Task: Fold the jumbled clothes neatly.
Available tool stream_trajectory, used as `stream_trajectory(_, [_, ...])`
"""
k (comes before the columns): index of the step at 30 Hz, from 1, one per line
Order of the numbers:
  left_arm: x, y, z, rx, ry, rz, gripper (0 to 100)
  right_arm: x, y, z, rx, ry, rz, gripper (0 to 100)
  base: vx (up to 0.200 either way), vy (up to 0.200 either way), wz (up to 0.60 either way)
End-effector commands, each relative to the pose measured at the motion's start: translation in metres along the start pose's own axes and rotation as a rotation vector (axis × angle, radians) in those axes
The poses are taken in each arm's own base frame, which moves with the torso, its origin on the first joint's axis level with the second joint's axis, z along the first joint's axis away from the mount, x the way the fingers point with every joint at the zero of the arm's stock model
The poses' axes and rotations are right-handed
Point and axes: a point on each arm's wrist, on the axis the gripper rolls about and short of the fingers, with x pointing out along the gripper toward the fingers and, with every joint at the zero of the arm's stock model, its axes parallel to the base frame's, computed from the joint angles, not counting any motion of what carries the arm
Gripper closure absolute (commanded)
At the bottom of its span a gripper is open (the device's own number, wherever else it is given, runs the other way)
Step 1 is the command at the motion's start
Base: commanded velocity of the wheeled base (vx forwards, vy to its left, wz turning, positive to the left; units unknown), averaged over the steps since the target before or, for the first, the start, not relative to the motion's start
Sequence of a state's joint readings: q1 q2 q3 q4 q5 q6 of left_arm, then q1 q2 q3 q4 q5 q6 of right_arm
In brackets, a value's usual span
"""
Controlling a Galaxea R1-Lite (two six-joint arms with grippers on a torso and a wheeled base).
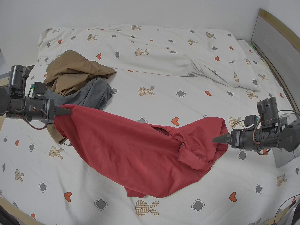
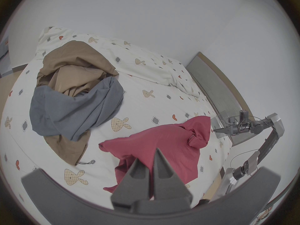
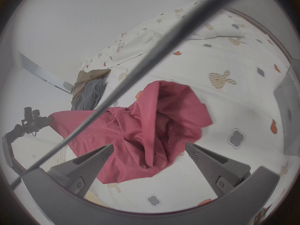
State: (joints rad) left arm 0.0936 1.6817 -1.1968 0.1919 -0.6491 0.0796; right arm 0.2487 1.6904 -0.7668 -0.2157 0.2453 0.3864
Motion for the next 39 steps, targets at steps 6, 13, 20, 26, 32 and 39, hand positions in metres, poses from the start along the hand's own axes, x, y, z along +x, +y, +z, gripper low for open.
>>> stream_trajectory(6, [-0.009, -0.006, -0.023, -0.02, 0.016, 0.008, 100, 0.075, 0.017, 0.006, -0.032, 0.086, 0.004, 0, 0.0, 0.0, 0.0])
stream_trajectory(13, [-0.008, -0.002, -0.032, -0.016, -0.015, 0.018, 0, 0.09, 0.017, -0.001, -0.02, 0.111, -0.02, 0, 0.0, 0.0, 0.0])
stream_trajectory(20, [-0.012, -0.005, -0.038, 0.002, -0.043, 0.024, 0, 0.094, 0.025, 0.031, 0.032, 0.019, 0.012, 100, 0.0, 0.0, 0.0])
stream_trajectory(26, [-0.016, -0.007, -0.039, 0.017, -0.066, 0.026, 0, 0.067, 0.032, 0.099, 0.264, -0.158, 0.145, 100, 0.0, 0.0, 0.0])
stream_trajectory(32, [-0.013, -0.005, -0.042, 0.007, -0.054, 0.027, 0, 0.033, 0.02, 0.131, 0.432, -0.134, 0.29, 100, 0.0, 0.0, 0.0])
stream_trajectory(39, [-0.013, -0.005, -0.043, 0.007, -0.051, 0.025, 0, 0.033, 0.011, 0.131, 0.446, -0.132, 0.283, 100, 0.0, 0.0, 0.0])
